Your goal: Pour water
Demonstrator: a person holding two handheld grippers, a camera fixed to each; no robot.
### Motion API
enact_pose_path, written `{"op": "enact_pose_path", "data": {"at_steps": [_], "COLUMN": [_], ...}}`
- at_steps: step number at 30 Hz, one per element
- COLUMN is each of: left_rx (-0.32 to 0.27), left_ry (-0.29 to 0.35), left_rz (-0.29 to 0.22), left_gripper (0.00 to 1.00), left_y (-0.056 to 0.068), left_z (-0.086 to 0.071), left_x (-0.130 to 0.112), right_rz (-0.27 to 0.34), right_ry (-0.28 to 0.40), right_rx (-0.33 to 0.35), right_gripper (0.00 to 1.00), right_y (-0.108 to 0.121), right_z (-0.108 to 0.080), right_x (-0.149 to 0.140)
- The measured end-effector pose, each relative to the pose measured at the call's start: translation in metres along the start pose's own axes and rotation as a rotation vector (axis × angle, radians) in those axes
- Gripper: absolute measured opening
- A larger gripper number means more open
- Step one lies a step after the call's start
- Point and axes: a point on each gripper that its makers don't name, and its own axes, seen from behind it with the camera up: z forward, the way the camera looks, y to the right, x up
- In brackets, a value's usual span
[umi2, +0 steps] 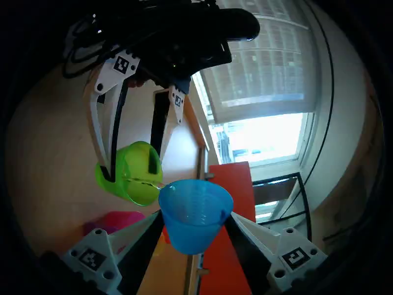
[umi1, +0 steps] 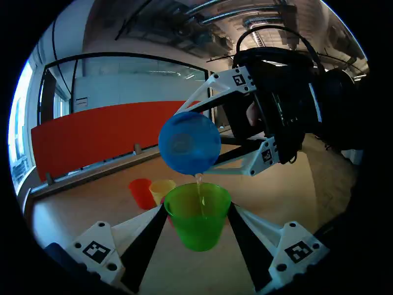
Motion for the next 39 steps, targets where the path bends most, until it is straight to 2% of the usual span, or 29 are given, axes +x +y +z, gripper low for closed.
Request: {"op": "enact_pose_path", "data": {"at_steps": [39], "left_rx": [0.004], "left_ry": [-0.002], "left_rz": [-0.006], "left_gripper": [0.87], "left_y": [-0.003], "left_z": [-0.001], "left_x": [-0.001], "right_rz": [-0.076], "right_ry": [0.008], "right_rx": [-0.022], "right_gripper": [0.88], "right_y": [0.001], "right_z": [-0.005], "right_x": [0.014]}}
